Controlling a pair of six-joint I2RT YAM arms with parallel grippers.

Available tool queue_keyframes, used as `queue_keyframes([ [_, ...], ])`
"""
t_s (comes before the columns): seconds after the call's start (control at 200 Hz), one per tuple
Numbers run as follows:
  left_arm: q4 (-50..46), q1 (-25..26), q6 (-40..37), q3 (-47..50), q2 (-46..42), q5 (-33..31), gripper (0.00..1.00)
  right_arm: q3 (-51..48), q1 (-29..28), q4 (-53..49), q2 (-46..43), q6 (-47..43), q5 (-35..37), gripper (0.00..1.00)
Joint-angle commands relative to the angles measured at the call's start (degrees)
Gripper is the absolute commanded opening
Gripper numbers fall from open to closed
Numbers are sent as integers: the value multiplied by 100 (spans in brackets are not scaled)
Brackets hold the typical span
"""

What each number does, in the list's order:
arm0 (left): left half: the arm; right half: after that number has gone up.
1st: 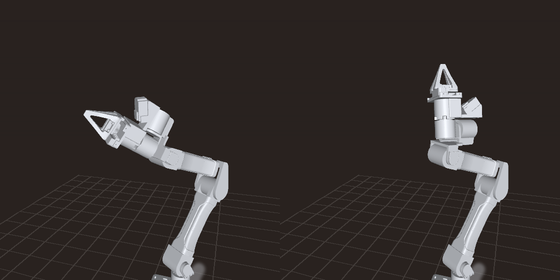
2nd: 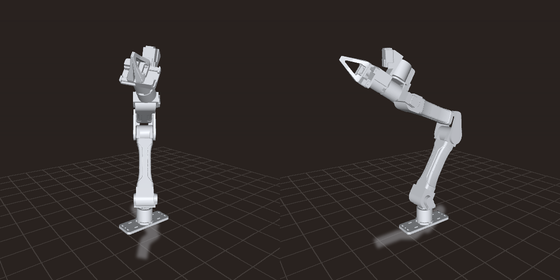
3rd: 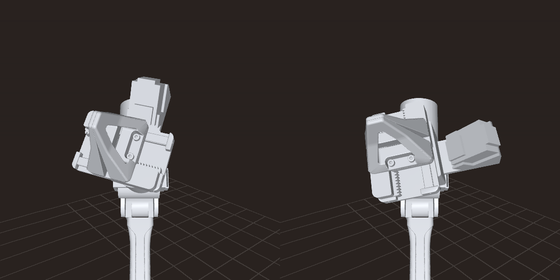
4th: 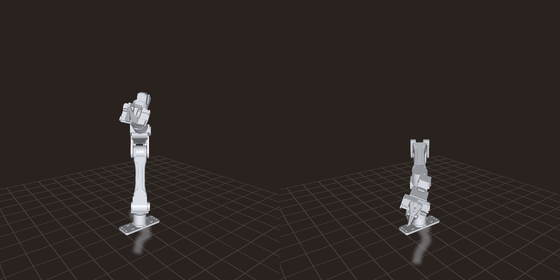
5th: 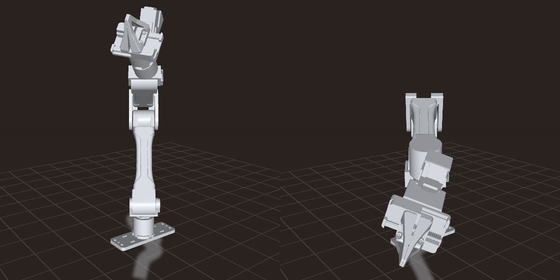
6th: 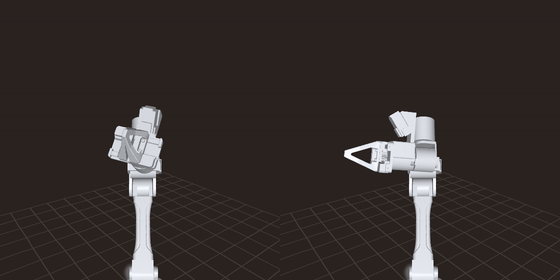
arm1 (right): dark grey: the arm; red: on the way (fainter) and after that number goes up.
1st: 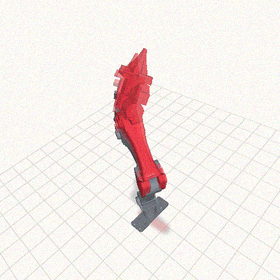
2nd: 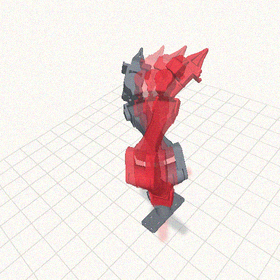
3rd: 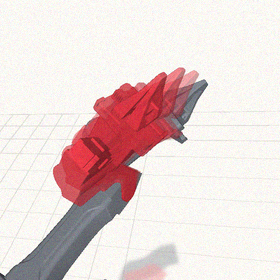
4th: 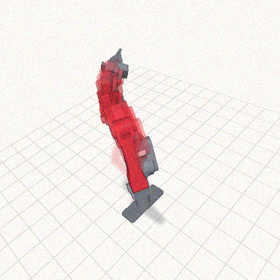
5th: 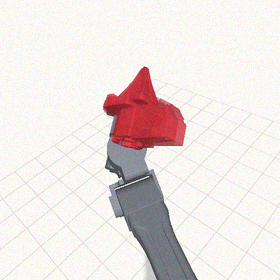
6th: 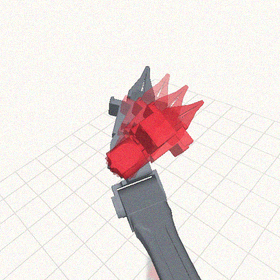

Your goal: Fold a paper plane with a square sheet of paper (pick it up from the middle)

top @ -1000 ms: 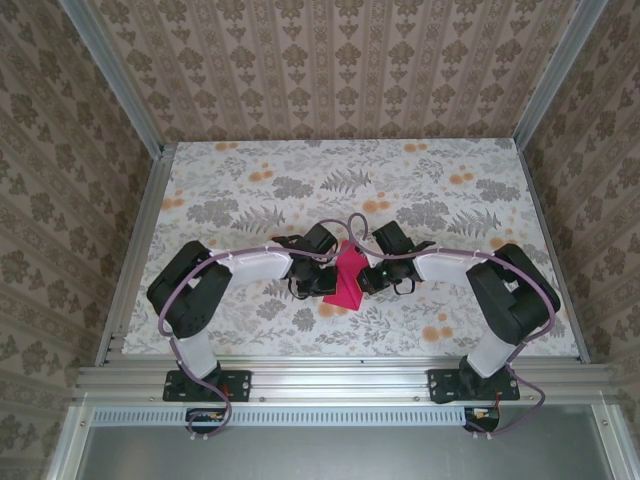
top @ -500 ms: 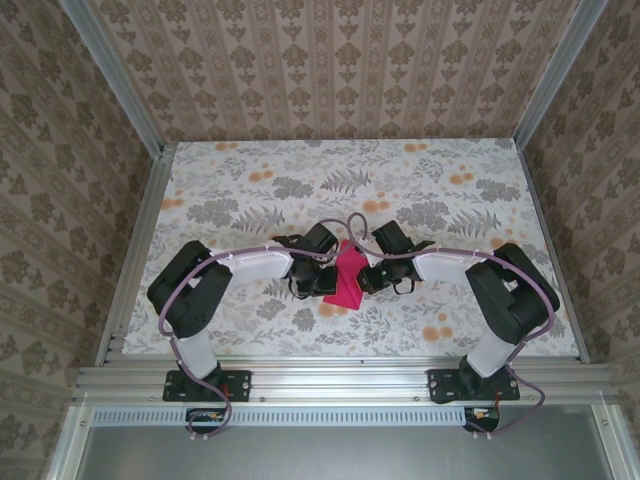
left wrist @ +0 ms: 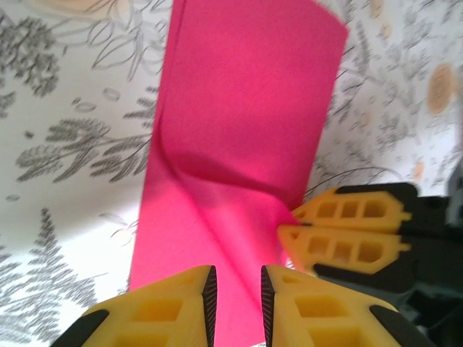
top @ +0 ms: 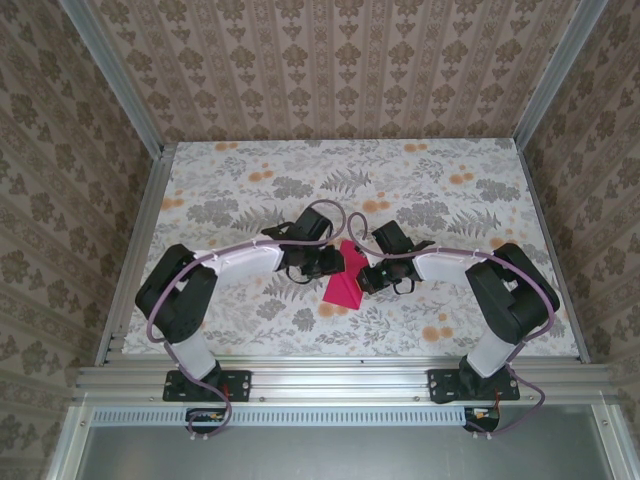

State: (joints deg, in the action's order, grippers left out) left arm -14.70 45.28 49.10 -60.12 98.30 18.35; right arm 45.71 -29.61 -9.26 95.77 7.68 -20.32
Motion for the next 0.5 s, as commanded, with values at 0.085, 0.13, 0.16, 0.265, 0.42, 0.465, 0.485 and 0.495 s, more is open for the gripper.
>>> queue_keyframes([
  [0.085, 661, -12, 428, -59, 260, 375, 26, 17, 25, -33, 188, 48, -34, 8],
  [0.13, 720, -15, 466, -68, 315, 414, 26, 10, 23, -16, 186, 58, -45, 8],
  [0.16, 723, -15, 485, -78, 357, 425, 25, 8, 23, -1, 187, 66, -47, 8],
  [0.265, 632, -14, 500, -109, 440, 386, 25, 9, 34, 54, 132, 110, -150, 8],
  [0.42, 513, -12, 503, 23, 363, 253, 18, 51, 34, 116, 6, 105, -238, 8],
  [0.465, 501, -10, 506, 105, 307, 225, 16, 77, 34, 92, 16, 72, -245, 8],
  [0.485, 498, -11, 505, 142, 281, 214, 16, 86, 34, 79, 19, 59, -245, 8],
  [0.495, 502, -10, 504, 158, 274, 207, 15, 93, 38, 68, 27, 52, -247, 8],
])
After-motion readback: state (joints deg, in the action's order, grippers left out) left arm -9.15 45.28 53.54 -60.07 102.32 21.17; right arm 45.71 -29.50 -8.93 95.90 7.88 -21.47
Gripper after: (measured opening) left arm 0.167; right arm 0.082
